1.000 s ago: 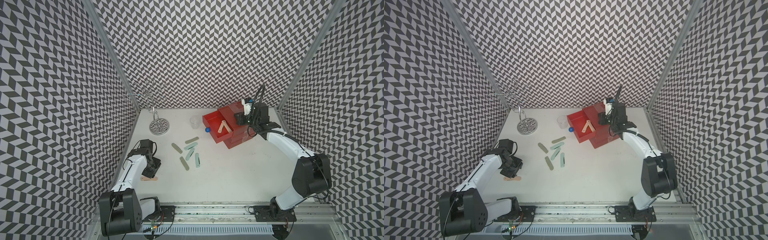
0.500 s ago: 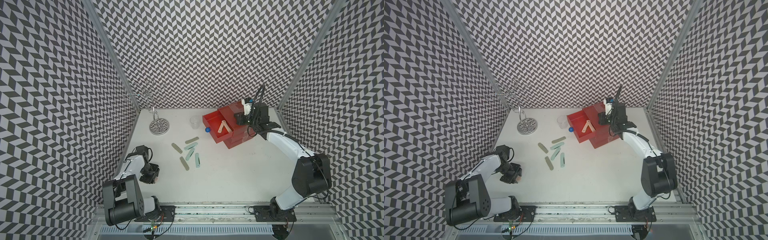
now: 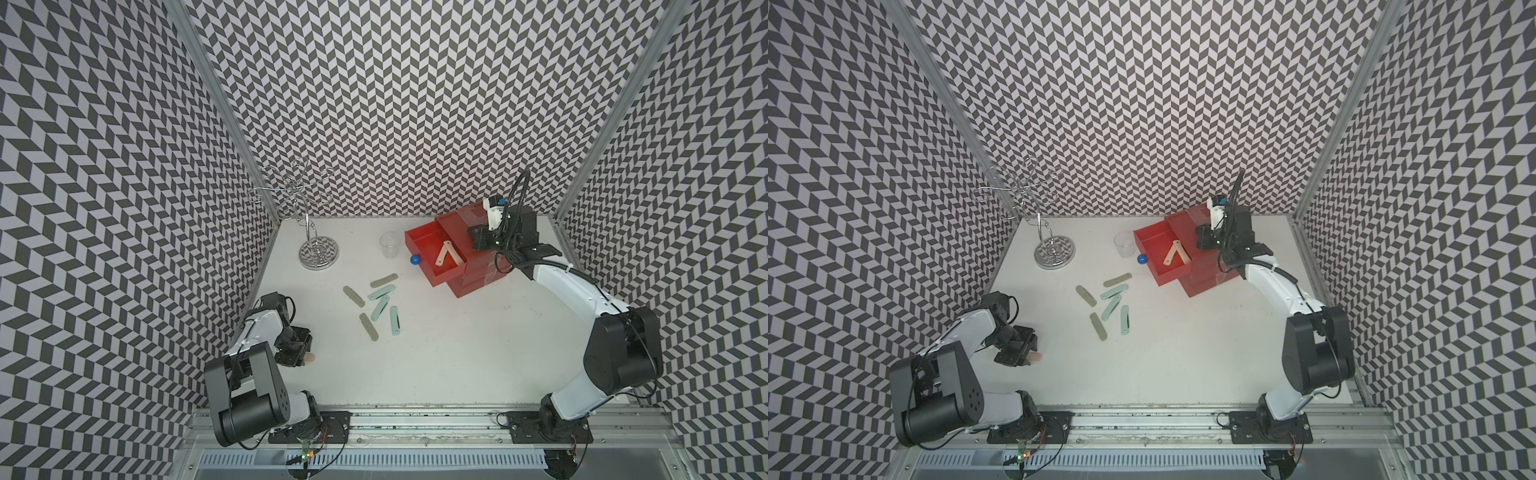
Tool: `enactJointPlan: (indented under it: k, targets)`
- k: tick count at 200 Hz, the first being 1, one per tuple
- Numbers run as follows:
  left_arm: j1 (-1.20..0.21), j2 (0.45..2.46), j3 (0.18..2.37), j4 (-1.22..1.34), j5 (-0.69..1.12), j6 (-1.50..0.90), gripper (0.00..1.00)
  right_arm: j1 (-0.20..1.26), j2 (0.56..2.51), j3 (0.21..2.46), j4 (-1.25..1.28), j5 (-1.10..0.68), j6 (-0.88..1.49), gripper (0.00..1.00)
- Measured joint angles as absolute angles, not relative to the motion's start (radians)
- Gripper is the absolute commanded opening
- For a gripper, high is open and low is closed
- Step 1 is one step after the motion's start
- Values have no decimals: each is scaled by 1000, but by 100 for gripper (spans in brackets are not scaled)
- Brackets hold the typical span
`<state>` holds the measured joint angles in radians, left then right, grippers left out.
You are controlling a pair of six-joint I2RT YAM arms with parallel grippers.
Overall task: Place the fruit knives into the drawer by color
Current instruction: Pick up the fruit knife from the center of the board.
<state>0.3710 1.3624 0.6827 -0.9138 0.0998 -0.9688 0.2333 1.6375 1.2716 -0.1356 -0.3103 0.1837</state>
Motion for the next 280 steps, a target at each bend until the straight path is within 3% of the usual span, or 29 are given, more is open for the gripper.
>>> enactJointPlan:
  k: [71,112,183,280]
  targets:
    - [415,1381,683,-897,103,-936,40,233,1637,1272,-136,-310,184,0]
    - [418,1385,683,-897,110,-934,30,233,1637,1272,-137,-310,184,0]
    - [414,1388,683,-897,119,-931,24,233,1637,1272,-136,-310,184,0]
    - [133,1473,764,-841,81,-936,24,233,1637,1274,-134,-310,183,0]
